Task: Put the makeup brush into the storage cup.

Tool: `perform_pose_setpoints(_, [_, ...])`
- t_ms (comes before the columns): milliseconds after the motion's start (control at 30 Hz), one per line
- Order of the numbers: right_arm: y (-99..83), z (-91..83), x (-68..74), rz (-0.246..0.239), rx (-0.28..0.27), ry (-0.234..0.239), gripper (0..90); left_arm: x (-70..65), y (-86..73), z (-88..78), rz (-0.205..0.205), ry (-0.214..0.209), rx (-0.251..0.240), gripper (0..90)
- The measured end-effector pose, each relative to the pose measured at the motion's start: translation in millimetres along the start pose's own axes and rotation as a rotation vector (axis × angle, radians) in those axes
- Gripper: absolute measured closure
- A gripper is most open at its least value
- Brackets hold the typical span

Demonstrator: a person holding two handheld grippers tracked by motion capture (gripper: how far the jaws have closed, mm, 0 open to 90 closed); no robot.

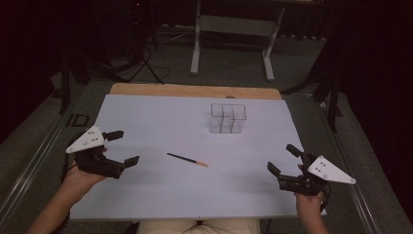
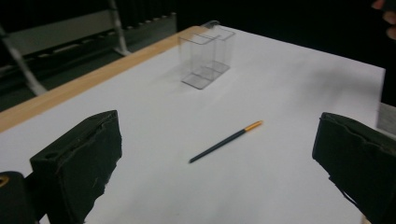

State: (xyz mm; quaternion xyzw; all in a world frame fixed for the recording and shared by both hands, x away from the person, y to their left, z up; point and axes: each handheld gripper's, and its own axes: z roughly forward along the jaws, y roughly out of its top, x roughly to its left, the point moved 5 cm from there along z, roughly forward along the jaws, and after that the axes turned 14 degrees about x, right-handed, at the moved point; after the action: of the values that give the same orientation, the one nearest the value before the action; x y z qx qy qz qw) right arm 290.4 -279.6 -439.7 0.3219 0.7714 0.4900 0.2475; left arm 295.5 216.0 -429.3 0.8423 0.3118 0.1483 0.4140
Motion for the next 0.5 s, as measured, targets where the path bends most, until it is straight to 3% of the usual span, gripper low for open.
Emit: perform_pose_setpoints(500, [-0.1,1.2,0.8,-0.006,0.006,0.004,11.5,-6.1,18.4,23.9,0.096,-0.045,0.098,2.5])
